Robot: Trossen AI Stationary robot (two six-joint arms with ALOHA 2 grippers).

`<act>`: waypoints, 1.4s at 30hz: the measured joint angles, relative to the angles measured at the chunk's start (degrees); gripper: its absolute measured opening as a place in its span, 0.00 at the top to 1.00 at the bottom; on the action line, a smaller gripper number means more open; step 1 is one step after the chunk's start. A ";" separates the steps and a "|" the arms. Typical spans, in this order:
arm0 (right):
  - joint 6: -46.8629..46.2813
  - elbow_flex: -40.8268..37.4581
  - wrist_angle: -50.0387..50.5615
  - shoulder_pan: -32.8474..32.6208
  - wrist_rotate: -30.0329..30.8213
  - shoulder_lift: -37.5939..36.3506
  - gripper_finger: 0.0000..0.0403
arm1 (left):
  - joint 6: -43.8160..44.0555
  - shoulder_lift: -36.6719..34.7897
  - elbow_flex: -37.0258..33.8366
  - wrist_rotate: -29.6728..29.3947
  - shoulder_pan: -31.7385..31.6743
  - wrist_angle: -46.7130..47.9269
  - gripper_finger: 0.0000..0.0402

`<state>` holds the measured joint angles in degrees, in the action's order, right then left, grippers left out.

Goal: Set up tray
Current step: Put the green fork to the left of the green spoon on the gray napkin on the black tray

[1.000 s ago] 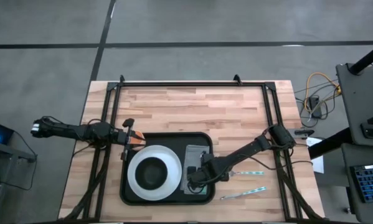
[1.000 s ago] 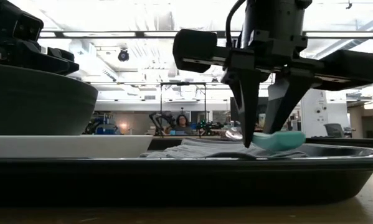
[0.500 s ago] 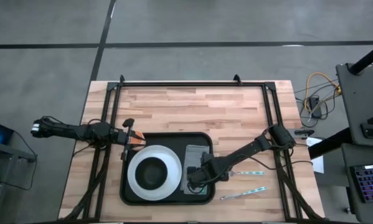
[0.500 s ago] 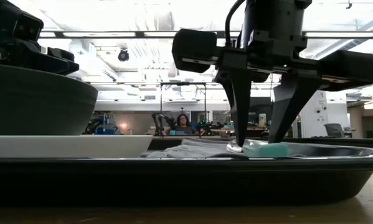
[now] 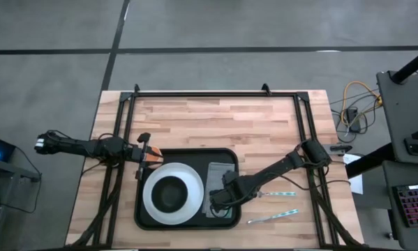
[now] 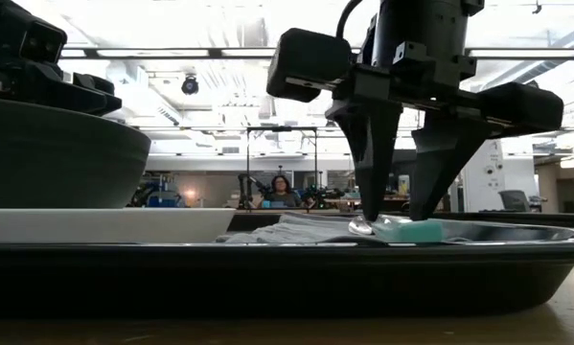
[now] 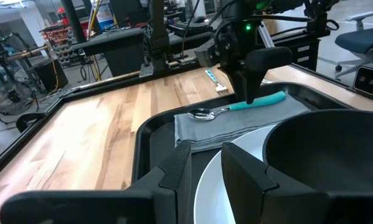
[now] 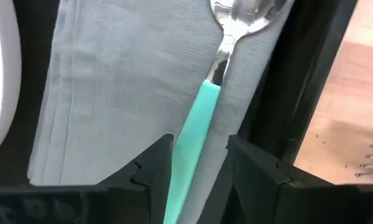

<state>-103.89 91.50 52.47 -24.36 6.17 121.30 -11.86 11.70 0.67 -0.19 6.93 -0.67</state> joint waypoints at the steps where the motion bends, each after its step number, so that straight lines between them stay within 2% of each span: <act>1: 1.09 0.00 0.00 0.00 -0.02 -0.14 0.65 | 0.00 0.00 0.00 0.00 -0.01 0.00 0.82; 5: 6.02 0.00 0.10 0.00 0.18 -1.68 0.67 | 0.00 0.00 0.00 0.00 -0.01 0.00 0.82; 10: 13.39 0.00 1.83 -0.36 6.68 -5.91 0.69 | 0.01 0.00 0.00 -0.01 -0.01 0.00 0.82; 15: 24.35 0.02 3.98 -0.78 7.53 -10.24 0.69 | 0.00 0.02 0.00 -0.02 0.00 0.02 0.82; 20: 30.67 -0.02 10.25 -1.24 7.52 -12.36 0.69 | 0.00 0.00 0.00 -0.02 0.01 0.00 0.82; 27: 34.48 -1.27 20.87 -2.96 7.54 -12.91 0.68 | 0.02 0.00 0.00 -0.02 -0.01 0.00 0.82; 36: 38.73 -8.79 21.46 -6.61 7.76 -14.74 0.70 | 0.00 0.02 0.00 0.00 0.01 0.00 0.82; 39: 37.99 -13.64 18.40 -8.91 7.76 -18.69 0.70 | 0.01 0.02 0.00 0.00 0.00 0.00 0.82; 42: 36.27 -20.73 10.70 -11.21 7.76 -25.52 0.69 | 0.01 0.02 0.00 -0.01 0.00 0.00 0.82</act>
<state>-67.62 70.77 63.17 -35.57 13.93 95.78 -11.85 11.73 0.67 -0.20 6.93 -0.67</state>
